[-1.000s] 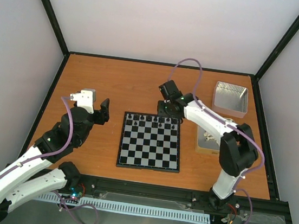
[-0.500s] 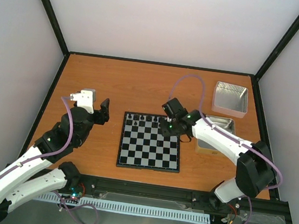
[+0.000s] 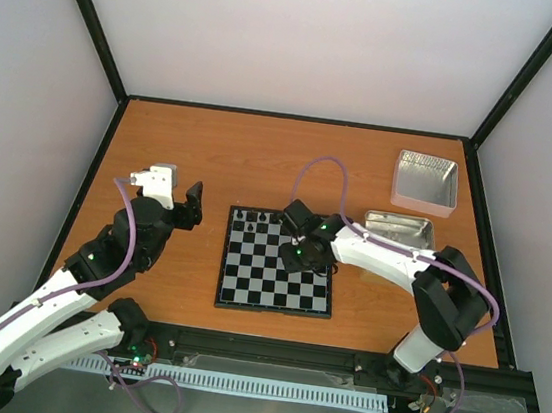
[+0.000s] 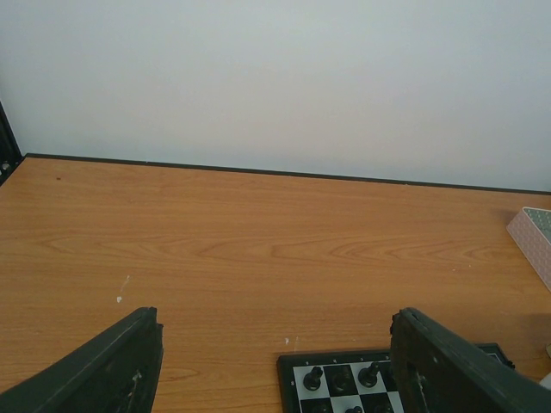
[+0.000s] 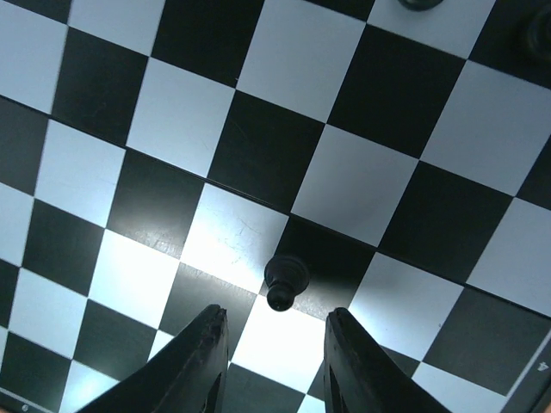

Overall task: Set up the chess pieces on the board
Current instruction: Pick up the chess piece from the chessboard.

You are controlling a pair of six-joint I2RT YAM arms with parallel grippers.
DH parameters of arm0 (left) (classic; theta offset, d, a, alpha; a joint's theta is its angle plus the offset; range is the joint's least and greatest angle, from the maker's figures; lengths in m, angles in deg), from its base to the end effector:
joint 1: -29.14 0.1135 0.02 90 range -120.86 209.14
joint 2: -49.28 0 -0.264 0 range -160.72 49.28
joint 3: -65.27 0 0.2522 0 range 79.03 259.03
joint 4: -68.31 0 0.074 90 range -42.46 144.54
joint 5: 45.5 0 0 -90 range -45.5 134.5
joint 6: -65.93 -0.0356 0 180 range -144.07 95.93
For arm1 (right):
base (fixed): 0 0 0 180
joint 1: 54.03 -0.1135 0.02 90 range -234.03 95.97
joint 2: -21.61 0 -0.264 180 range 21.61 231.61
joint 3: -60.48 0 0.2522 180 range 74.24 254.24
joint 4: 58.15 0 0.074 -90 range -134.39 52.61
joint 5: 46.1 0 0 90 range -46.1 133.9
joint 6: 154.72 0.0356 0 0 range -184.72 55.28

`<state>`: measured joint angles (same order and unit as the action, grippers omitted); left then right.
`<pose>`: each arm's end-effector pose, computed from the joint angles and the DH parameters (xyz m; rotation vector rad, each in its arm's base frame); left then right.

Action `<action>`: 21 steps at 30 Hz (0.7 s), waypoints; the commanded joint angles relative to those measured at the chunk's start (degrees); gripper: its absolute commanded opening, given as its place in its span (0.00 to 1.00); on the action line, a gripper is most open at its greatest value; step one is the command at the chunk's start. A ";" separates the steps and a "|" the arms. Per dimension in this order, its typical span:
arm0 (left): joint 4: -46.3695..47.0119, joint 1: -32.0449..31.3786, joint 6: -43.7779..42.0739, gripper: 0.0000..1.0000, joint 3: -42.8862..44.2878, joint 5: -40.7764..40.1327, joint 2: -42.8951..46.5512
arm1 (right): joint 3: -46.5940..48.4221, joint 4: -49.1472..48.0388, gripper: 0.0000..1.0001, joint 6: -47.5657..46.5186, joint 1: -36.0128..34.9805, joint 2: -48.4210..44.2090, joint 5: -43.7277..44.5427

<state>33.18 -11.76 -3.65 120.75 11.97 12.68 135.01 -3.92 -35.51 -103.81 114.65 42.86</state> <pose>0.1233 -0.0815 0.3234 -0.0667 1.8139 -0.2333 0.1969 0.2338 0.1924 -0.5227 2.8581 0.3008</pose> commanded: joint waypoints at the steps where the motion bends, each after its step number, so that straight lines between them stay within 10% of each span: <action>1: 1.84 0.21 0.05 0.74 0.53 0.20 0.04 | 0.10 -0.66 0.31 0.64 -0.75 2.21 0.85; 21: 1.37 0.21 0.23 0.74 0.31 0.15 0.43 | 1.96 -0.89 0.21 0.71 -0.85 4.50 2.77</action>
<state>33.18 -11.76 -3.65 120.75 11.97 12.65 135.38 -4.32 -35.07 -104.16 118.43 44.30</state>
